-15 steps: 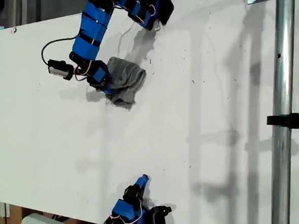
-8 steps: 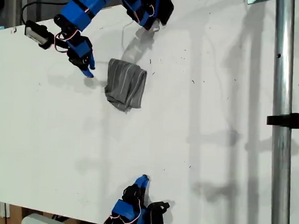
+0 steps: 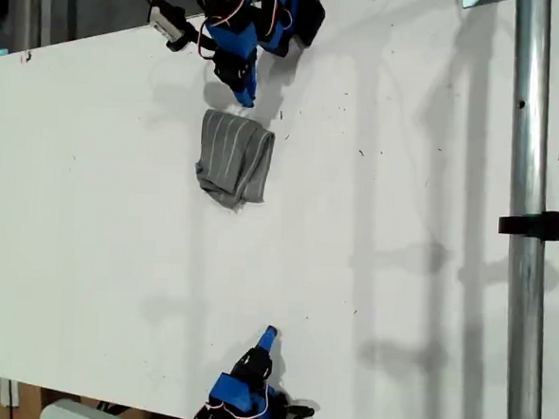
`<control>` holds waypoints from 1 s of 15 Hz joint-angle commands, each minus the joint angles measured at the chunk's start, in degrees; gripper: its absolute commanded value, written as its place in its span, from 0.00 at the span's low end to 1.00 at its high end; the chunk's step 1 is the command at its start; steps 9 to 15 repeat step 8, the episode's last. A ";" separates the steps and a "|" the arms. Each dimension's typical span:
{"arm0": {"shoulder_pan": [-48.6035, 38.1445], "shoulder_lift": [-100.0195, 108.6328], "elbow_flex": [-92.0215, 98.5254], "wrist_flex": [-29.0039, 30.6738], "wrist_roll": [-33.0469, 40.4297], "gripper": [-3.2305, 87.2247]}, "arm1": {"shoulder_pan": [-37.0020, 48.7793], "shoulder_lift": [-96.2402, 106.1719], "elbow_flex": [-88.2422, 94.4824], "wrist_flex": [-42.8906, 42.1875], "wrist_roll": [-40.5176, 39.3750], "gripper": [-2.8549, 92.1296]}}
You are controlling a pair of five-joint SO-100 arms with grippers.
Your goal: Grasp corners of a towel and fold twice.
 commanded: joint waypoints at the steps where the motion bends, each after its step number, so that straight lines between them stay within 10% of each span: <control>1: -0.70 0.35 0.44 0.00 0.53 0.07 | -5.01 4.92 2.55 2.29 5.01 0.13; 15: -0.79 0.35 0.44 0.00 0.53 0.07 | -7.29 5.19 2.20 2.72 2.46 0.13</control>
